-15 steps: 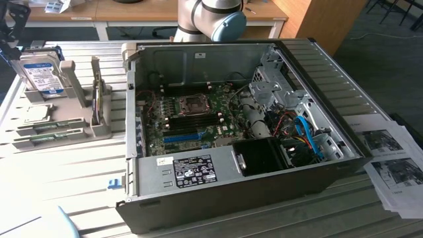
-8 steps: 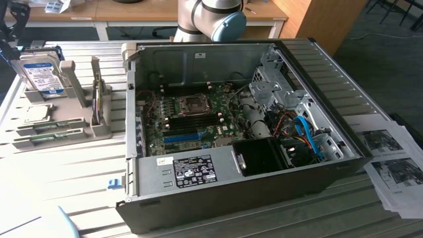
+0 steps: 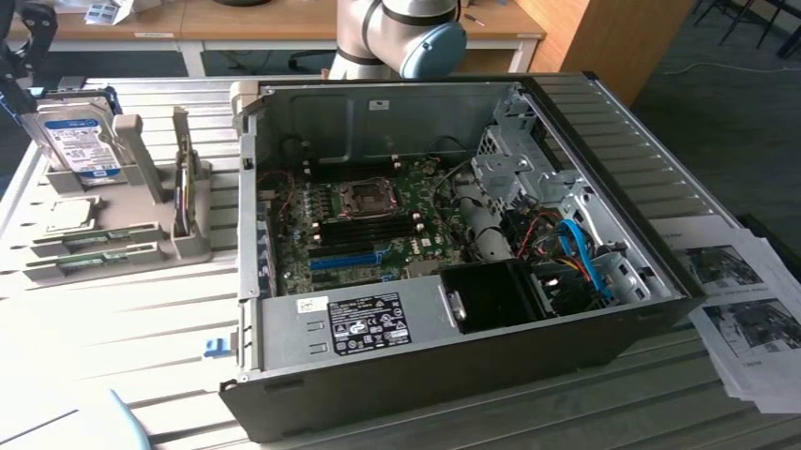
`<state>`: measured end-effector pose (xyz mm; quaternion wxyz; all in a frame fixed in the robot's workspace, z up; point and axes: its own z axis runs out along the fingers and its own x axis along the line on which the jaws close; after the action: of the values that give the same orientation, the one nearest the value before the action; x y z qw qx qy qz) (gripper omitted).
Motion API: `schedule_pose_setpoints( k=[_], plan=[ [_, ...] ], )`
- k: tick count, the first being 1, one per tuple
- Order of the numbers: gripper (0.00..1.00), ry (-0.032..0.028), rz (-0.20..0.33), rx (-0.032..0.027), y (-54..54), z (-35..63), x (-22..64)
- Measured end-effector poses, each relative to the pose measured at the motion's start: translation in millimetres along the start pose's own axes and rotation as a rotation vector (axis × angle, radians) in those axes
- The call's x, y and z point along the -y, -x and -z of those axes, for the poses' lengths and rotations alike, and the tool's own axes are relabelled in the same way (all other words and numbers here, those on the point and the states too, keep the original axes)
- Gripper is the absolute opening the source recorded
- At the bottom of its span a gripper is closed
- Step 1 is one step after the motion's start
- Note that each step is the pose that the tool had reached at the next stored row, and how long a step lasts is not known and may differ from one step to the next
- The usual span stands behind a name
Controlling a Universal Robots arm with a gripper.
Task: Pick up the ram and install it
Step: 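Pick up the ram and move it above insertion slot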
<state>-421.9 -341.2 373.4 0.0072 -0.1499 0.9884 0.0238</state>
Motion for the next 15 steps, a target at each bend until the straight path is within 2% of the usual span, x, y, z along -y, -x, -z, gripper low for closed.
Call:
schedule_pose_setpoints(
  k=[15],
  plan=[
    [0.09, 0.0058, 0.273, -0.0123, 0.0, -0.3, 0.0]
  ],
)
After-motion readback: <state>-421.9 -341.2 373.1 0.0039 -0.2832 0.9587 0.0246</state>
